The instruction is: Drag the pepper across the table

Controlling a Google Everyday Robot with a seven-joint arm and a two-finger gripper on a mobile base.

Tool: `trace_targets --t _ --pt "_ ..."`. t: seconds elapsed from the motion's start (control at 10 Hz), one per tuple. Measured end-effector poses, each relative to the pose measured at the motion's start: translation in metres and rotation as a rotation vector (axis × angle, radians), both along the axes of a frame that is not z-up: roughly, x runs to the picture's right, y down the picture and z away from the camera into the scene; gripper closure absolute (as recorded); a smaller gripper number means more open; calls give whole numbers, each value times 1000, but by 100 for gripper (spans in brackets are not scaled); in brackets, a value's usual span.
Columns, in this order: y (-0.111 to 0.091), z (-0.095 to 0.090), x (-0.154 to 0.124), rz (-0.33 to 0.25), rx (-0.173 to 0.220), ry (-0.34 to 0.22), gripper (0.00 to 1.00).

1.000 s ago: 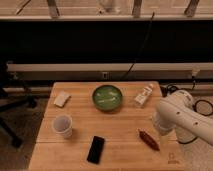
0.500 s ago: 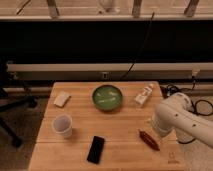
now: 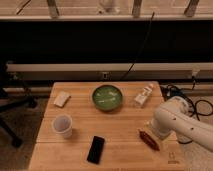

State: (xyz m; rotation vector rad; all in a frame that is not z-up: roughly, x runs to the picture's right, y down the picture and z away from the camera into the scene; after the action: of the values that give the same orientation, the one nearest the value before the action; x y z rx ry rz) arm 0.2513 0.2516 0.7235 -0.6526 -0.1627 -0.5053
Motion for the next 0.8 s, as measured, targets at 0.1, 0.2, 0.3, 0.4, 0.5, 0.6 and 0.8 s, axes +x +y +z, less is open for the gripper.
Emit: trace_targets --t 0.1,0.2,0.3,0.4,0.5,0.6,0.8 --pt "4 1 0 -14 -1 -9 20" --pt "3 2 0 -8 3 7 20" --pt "2 1 -1 -4 6 33 20" --pt "3 6 -6 15 8 82 20" --pt "7 11 -7 33 9 111 20" --pt "13 20 -8 66 8 152 20" --pt "15 37 -13 132 5 197 20"
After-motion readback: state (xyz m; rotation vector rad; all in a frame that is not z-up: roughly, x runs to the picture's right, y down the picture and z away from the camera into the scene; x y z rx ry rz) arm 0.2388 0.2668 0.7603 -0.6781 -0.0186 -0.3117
